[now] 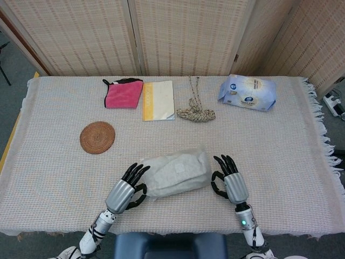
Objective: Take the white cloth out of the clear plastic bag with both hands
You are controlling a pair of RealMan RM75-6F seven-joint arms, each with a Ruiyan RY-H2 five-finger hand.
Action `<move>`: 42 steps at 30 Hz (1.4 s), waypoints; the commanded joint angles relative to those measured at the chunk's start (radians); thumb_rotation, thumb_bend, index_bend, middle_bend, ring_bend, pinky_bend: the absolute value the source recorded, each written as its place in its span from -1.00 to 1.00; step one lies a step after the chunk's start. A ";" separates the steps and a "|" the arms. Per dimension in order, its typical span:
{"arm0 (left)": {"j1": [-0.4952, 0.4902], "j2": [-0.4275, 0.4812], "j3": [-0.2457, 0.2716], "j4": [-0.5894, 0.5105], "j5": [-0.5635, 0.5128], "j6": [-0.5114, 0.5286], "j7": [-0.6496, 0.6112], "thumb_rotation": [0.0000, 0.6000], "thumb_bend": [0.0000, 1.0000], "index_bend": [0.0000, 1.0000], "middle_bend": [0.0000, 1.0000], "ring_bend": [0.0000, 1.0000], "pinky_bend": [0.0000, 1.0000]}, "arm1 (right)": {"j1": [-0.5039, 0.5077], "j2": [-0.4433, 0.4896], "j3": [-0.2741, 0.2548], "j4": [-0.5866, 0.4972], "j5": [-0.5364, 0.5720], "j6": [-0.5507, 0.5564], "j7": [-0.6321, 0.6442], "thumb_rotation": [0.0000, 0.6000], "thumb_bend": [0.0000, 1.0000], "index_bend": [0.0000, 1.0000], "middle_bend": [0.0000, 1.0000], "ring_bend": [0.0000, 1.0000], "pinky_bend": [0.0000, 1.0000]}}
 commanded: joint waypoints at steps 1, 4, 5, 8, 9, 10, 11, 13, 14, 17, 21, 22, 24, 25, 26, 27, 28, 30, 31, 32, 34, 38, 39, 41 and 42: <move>-0.001 0.005 -0.003 0.002 -0.001 0.003 0.000 1.00 0.02 0.56 -0.78 -1.00 -1.00 | 0.000 0.015 0.004 -0.009 0.003 0.011 -0.003 1.00 0.04 0.33 -0.75 -1.00 -1.00; -0.003 0.012 -0.005 0.011 -0.002 0.004 -0.002 1.00 0.03 0.56 -0.78 -1.00 -1.00 | 0.004 0.038 0.014 -0.024 0.009 0.019 -0.020 1.00 0.05 0.39 -0.72 -1.00 -1.00; -0.003 0.014 -0.006 0.016 -0.002 0.006 -0.002 1.00 0.03 0.56 -0.78 -1.00 -1.00 | 0.005 0.046 0.018 -0.030 0.012 0.018 -0.027 1.00 0.05 0.41 -0.72 -1.00 -1.00; 0.002 0.026 -0.010 0.035 -0.008 0.014 -0.008 1.00 0.03 0.56 -0.78 -1.00 -1.00 | 0.010 0.077 0.033 -0.057 0.024 0.020 -0.046 1.00 0.05 0.42 -0.71 -1.00 -1.00; 0.003 0.032 -0.014 0.041 -0.012 0.016 -0.012 1.00 0.03 0.56 -0.78 -1.00 -1.00 | 0.010 0.090 0.038 -0.069 0.028 0.022 -0.054 1.00 0.05 0.43 -0.71 -1.00 -1.00; 0.002 0.038 -0.017 0.046 -0.014 0.017 -0.014 1.00 0.03 0.56 -0.78 -1.00 -1.00 | 0.011 0.100 0.041 -0.077 0.031 0.023 -0.060 1.00 0.05 0.43 -0.70 -1.00 -1.00; 0.002 0.044 -0.019 0.051 -0.015 0.021 -0.015 1.00 0.03 0.56 -0.78 -1.00 -1.00 | 0.011 0.109 0.044 -0.085 0.033 0.024 -0.064 1.00 0.05 0.43 -0.70 -1.00 -1.00; 0.004 0.062 -0.022 0.063 -0.015 0.032 -0.016 1.00 0.03 0.56 -0.78 -1.00 -1.00 | 0.013 0.132 0.052 -0.099 0.039 0.026 -0.076 1.00 0.05 0.43 -0.70 -1.00 -1.00; 0.004 0.071 -0.025 0.067 -0.016 0.037 -0.018 1.00 0.03 0.56 -0.78 -1.00 -1.00 | 0.014 0.141 0.057 -0.104 0.043 0.026 -0.081 1.00 0.05 0.43 -0.70 -1.00 -1.00; 0.007 0.108 -0.036 0.080 -0.024 0.053 -0.021 1.00 0.03 0.56 -0.78 -1.00 -1.00 | 0.017 0.173 0.075 -0.115 0.058 0.024 -0.100 1.00 0.05 0.43 -0.70 -1.00 -1.00; 0.018 0.160 -0.053 0.109 -0.045 0.070 -0.030 1.00 0.03 0.56 -0.78 -1.00 -1.00 | 0.017 0.216 0.097 -0.115 0.073 0.038 -0.108 1.00 0.05 0.44 -0.69 -1.00 -1.00; 0.021 0.174 -0.061 0.122 -0.055 0.072 -0.034 1.00 0.03 0.56 -0.78 -1.00 -1.00 | 0.015 0.227 0.102 -0.112 0.078 0.043 -0.108 1.00 0.05 0.44 -0.69 -1.00 -1.00; 0.030 0.197 -0.072 0.142 -0.077 0.073 -0.046 1.00 0.03 0.56 -0.78 -1.00 -1.00 | 0.010 0.249 0.114 -0.111 0.090 0.049 -0.104 1.00 0.05 0.44 -0.69 -1.00 -1.00; 0.034 0.206 -0.076 0.147 -0.086 0.070 -0.053 1.00 0.03 0.56 -0.78 -1.00 -1.00 | 0.008 0.258 0.118 -0.112 0.095 0.049 -0.103 1.00 0.05 0.44 -0.69 -1.00 -1.00; 0.037 0.214 -0.079 0.151 -0.094 0.067 -0.061 1.00 0.03 0.56 -0.78 -1.00 -1.00 | 0.006 0.267 0.123 -0.115 0.101 0.051 -0.102 1.00 0.05 0.44 -0.69 -1.00 -1.00; 0.040 0.222 -0.082 0.156 -0.101 0.065 -0.069 1.00 0.03 0.56 -0.78 -1.00 -1.00 | 0.003 0.278 0.128 -0.118 0.106 0.055 -0.103 1.00 0.05 0.44 -0.69 -1.00 -1.00; 0.042 0.227 -0.082 0.157 -0.106 0.061 -0.075 1.00 0.02 0.56 -0.78 -1.00 -1.00 | 0.000 0.285 0.130 -0.119 0.108 0.058 -0.107 1.00 0.05 0.44 -0.69 -1.00 -1.00; 0.047 0.237 -0.078 0.145 -0.116 0.043 -0.090 1.00 -0.05 0.46 -0.79 -1.00 -1.00 | -0.007 0.298 0.129 -0.126 0.112 0.057 -0.115 1.00 0.05 0.42 -0.69 -1.00 -1.00; 0.048 0.245 -0.074 0.130 -0.120 0.031 -0.094 1.00 -0.08 0.38 -0.80 -1.00 -1.00 | -0.012 0.308 0.126 -0.138 0.115 0.052 -0.119 1.00 0.05 0.37 -0.71 -1.00 -1.00; 0.048 0.252 -0.071 0.118 -0.122 0.022 -0.093 1.00 -0.13 0.21 -0.82 -1.00 -1.00 | -0.017 0.319 0.121 -0.150 0.115 0.045 -0.125 1.00 0.04 0.26 -0.74 -1.00 -1.00; 0.048 0.278 -0.068 0.056 -0.141 -0.020 -0.098 1.00 -0.29 -0.17 -0.90 -1.00 -1.00 | -0.030 0.353 0.105 -0.194 0.114 0.029 -0.142 1.00 0.00 -0.07 -0.85 -1.00 -1.00; 0.040 0.402 -0.076 -0.181 -0.206 -0.129 -0.116 1.00 -0.69 -0.85 -1.00 -1.00 -1.00 | -0.062 0.477 0.066 -0.381 0.104 -0.005 -0.219 1.00 -0.41 -0.86 -1.00 -1.00 -1.00; 0.038 0.450 -0.077 -0.254 -0.220 -0.151 -0.100 1.00 -0.72 -0.89 -1.00 -1.00 -1.00 | -0.074 0.531 0.055 -0.473 0.105 -0.013 -0.267 1.00 -0.53 -0.96 -1.00 -1.00 -1.00; 0.040 0.517 -0.077 -0.347 -0.240 -0.177 -0.064 1.00 -0.75 -0.92 -1.00 -1.00 -1.00 | -0.093 0.597 0.054 -0.602 0.100 0.017 -0.352 1.00 -0.62 -1.00 -1.00 -1.00 -1.00; 0.044 0.552 -0.079 -0.388 -0.256 -0.185 -0.024 1.00 -0.77 -0.92 -1.00 -1.00 -1.00 | -0.106 0.624 0.053 -0.660 0.089 0.049 -0.415 1.00 -0.63 -1.00 -1.00 -1.00 -1.00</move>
